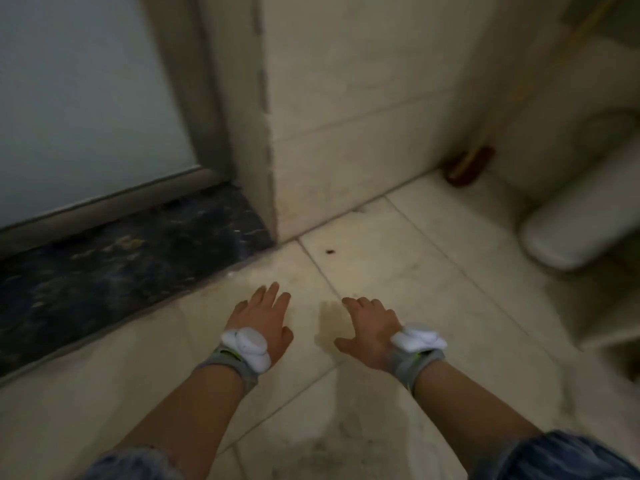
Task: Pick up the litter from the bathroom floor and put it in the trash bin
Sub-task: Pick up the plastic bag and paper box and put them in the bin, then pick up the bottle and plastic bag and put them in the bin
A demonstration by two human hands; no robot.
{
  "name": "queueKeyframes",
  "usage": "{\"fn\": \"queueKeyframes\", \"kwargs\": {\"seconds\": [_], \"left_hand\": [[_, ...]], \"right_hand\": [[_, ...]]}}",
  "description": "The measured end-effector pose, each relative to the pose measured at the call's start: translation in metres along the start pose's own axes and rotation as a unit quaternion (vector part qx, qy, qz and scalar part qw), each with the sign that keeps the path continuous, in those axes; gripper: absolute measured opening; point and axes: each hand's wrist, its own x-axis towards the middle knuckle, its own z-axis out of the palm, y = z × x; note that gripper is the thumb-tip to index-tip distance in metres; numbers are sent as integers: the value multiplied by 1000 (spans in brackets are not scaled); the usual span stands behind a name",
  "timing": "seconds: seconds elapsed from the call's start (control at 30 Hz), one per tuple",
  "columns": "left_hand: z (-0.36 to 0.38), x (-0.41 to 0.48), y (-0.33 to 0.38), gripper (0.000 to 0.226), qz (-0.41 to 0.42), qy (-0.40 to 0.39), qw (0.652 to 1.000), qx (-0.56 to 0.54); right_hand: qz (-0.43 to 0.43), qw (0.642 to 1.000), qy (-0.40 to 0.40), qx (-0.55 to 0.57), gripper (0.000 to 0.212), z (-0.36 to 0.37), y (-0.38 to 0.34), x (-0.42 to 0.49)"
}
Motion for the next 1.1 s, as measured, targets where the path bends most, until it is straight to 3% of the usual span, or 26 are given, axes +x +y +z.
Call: {"fn": "queueKeyframes", "kwargs": {"seconds": [0.2, 0.4, 0.53, 0.67, 0.8, 1.03, 1.1], "left_hand": [[58, 31, 133, 64, 156, -48, 986, 35], [97, 43, 234, 63, 247, -67, 967, 20], [124, 55, 290, 61, 286, -45, 957, -3], [152, 63, 325, 59, 286, -26, 958, 10], [156, 55, 338, 55, 263, -6, 962, 70], [164, 55, 341, 71, 229, -37, 970, 75], [168, 59, 338, 66, 228, -58, 969, 81]], "right_hand": [[217, 972, 36, 83, 77, 45, 139, -81], [357, 928, 82, 74, 85, 68, 245, -145], [436, 892, 93, 76, 98, 87, 308, -169], [482, 869, 56, 102, 104, 106, 354, -179], [506, 849, 32, 147, 74, 121, 374, -181], [465, 827, 165, 272, 13, 129, 373, -190], [451, 831, 192, 264, 14, 127, 363, -199]]}}
